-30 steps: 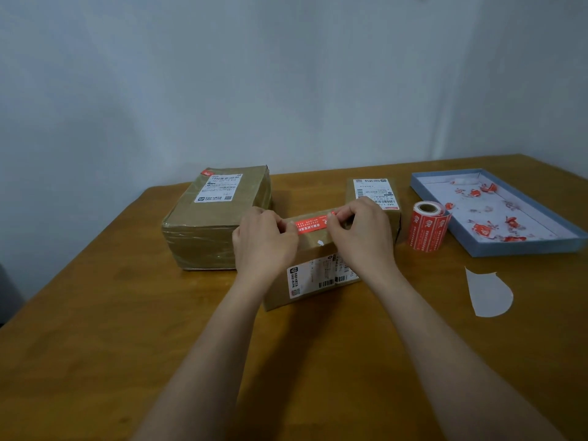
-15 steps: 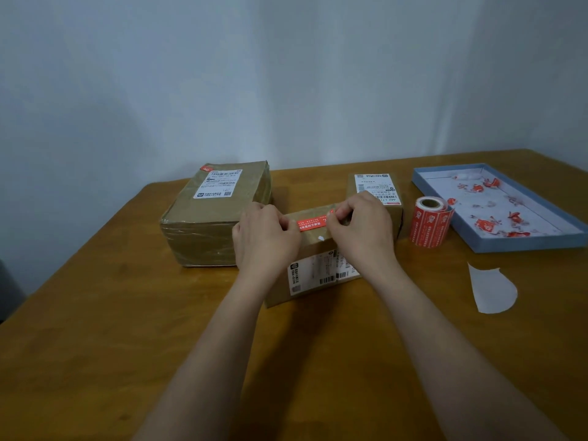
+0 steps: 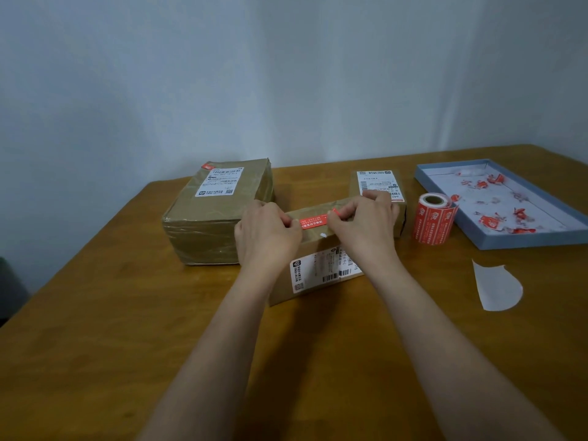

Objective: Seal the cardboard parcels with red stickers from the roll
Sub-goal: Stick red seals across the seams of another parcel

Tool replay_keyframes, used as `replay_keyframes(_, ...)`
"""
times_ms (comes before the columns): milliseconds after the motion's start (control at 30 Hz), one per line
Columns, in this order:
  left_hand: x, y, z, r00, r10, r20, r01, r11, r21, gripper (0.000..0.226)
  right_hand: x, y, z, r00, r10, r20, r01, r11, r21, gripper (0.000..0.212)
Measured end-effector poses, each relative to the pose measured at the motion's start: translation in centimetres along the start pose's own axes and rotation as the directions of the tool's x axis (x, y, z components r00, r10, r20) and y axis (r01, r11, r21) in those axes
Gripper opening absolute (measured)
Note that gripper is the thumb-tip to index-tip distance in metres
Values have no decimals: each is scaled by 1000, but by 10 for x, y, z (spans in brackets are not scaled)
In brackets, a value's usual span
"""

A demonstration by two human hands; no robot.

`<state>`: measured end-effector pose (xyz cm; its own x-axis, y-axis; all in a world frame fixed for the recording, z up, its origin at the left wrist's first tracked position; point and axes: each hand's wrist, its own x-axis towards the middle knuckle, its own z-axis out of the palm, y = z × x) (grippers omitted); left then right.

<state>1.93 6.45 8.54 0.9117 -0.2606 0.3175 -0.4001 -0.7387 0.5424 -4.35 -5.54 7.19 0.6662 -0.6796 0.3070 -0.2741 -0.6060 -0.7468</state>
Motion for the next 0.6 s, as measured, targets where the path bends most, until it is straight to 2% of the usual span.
replay_keyframes(133,-2,2,-1,996,-82,28,83,996,-36,21,-3,-1,2,999,17,-34,-15,999,50,11)
replay_keyframes(233,-2,3,-3,988,-152,14,153,985,-82,46,-1,0,-2,996,35,-79,-26,993,114,48)
replay_keyframes(333,-3,4,-7,982,-187,0,184,965,-186,65,-2,3,-6,996,91,-12,-87,973,212,59)
replay_keyframes(467,-5,1,-9,957,-255,137,284,919,-273,72,-2,5,-10,994,108,29,-112,945,306,63)
replay_keyframes(600,-9,-3,-12,945,-242,221,307,889,-339,57,-1,8,-16,987,144,75,-160,935,315,73)
